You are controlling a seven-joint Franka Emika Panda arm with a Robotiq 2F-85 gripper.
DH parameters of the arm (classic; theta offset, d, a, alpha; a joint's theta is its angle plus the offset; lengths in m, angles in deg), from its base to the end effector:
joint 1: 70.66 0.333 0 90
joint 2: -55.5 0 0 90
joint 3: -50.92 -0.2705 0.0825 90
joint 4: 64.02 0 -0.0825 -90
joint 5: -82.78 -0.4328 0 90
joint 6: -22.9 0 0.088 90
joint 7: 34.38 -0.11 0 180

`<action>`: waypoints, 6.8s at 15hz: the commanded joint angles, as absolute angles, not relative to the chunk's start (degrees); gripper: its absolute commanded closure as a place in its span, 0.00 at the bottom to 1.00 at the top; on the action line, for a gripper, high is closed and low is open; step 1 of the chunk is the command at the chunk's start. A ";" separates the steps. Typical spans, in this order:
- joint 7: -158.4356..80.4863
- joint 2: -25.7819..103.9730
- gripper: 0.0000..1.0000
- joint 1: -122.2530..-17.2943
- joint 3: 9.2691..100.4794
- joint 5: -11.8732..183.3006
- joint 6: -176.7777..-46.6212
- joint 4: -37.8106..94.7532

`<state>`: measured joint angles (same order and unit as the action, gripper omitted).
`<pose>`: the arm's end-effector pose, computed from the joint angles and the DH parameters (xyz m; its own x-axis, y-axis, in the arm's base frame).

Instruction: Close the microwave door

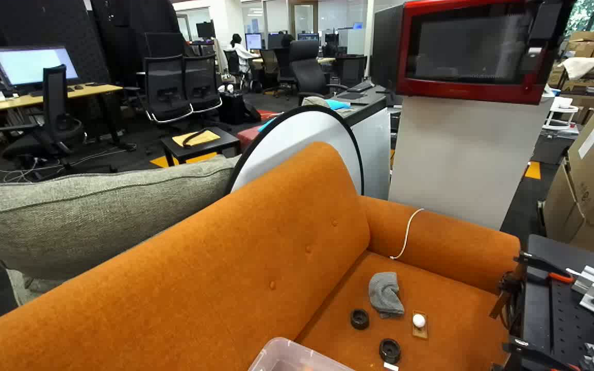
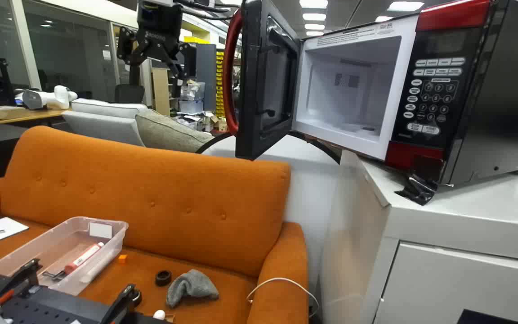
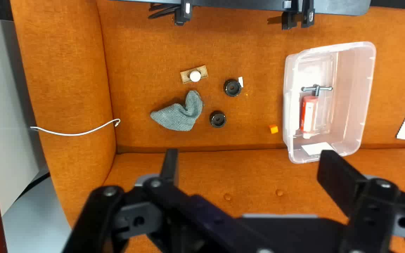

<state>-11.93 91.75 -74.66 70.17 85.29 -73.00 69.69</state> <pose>0.3980 -0.1822 0.4974 0.9983 0.0577 0.0096 0.0585 -0.9852 -0.1609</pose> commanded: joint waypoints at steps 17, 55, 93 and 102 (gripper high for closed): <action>-17.74 104.93 0.00 -79.47 67.00 94.37 -87.65 78.48; -52.23 108.71 0.00 -99.19 59.08 105.18 -115.16 91.88; -72.71 100.64 0.92 -120.95 38.43 112.95 -123.96 90.00; -74.68 91.80 0.92 -126.93 37.95 120.00 -127.37 83.18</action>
